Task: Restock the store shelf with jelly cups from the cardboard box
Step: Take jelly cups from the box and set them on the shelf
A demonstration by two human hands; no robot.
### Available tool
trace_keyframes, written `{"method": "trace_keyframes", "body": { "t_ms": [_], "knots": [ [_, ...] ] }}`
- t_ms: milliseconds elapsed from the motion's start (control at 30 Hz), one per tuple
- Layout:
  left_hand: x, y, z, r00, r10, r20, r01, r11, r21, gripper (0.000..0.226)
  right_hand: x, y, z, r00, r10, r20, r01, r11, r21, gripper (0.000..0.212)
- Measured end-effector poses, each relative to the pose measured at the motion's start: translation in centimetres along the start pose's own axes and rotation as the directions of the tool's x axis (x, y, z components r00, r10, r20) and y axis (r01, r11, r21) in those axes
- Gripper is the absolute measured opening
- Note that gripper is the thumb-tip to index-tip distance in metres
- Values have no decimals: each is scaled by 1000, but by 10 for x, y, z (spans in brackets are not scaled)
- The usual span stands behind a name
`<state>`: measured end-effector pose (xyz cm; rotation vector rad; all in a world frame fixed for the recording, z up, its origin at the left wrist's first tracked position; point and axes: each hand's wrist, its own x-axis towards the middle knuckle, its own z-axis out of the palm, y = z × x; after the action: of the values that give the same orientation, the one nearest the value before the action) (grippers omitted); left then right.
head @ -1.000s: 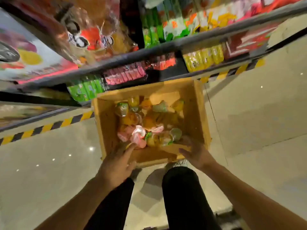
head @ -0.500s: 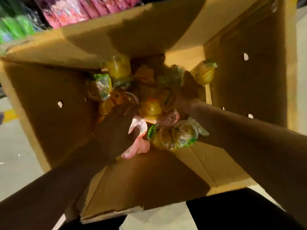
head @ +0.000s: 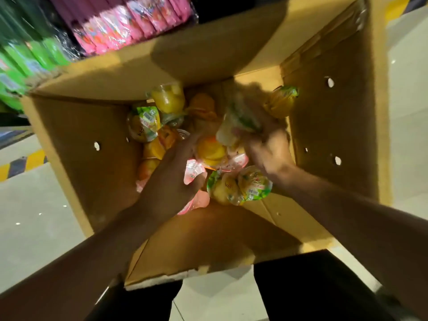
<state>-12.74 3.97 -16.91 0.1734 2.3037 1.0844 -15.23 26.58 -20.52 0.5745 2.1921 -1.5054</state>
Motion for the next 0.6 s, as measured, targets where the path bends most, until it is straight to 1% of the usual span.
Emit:
{"method": "trace_keyframes", "body": {
  "t_ms": [100, 133, 200, 267, 300, 367, 433, 500, 533, 600],
  "knots": [
    [-7, 25, 0, 997, -50, 59, 58, 986, -154, 99, -49, -15, -17, 990, 99, 103, -96, 995, -36, 44],
    [-10, 35, 0, 994, -63, 87, 78, 979, -189, 102, -67, -19, -20, 985, 82, 155, -85, 996, 7, 45],
    [-19, 47, 4, 986, -69, 151, 108, 959, -261, 96, -99, -29, -23, 965, 76, 253, -106, 989, 107, 54],
    [-31, 59, 9, 975, -78, 207, 131, 957, -260, 83, -121, -32, -23, 957, 97, 272, -133, 984, 118, 62],
    [-36, 62, 11, 972, -87, 216, 139, 961, -239, 81, -128, -32, -22, 961, 119, 251, -145, 985, 91, 64],
    [-43, 67, 15, 970, -112, 214, 167, 952, -256, 83, -136, -33, -21, 962, 149, 230, -161, 986, 33, 67],
    [-47, 72, 18, 974, -108, 198, 167, 935, -312, 80, -142, -34, -21, 963, 134, 235, -146, 989, 33, 69],
    [-49, 73, 22, 980, -103, 171, 157, 926, -343, 75, -141, -33, -28, 946, 133, 296, -153, 987, 48, 69],
    [-49, 72, 23, 981, -114, 156, 163, 921, -353, 74, -137, -34, -35, 927, 140, 349, -172, 983, 64, 70],
    [-47, 64, 25, 975, -187, 119, 218, 900, -378, 79, -121, -34, -52, 880, 214, 423, -260, 964, 53, 75]
  ]
}}
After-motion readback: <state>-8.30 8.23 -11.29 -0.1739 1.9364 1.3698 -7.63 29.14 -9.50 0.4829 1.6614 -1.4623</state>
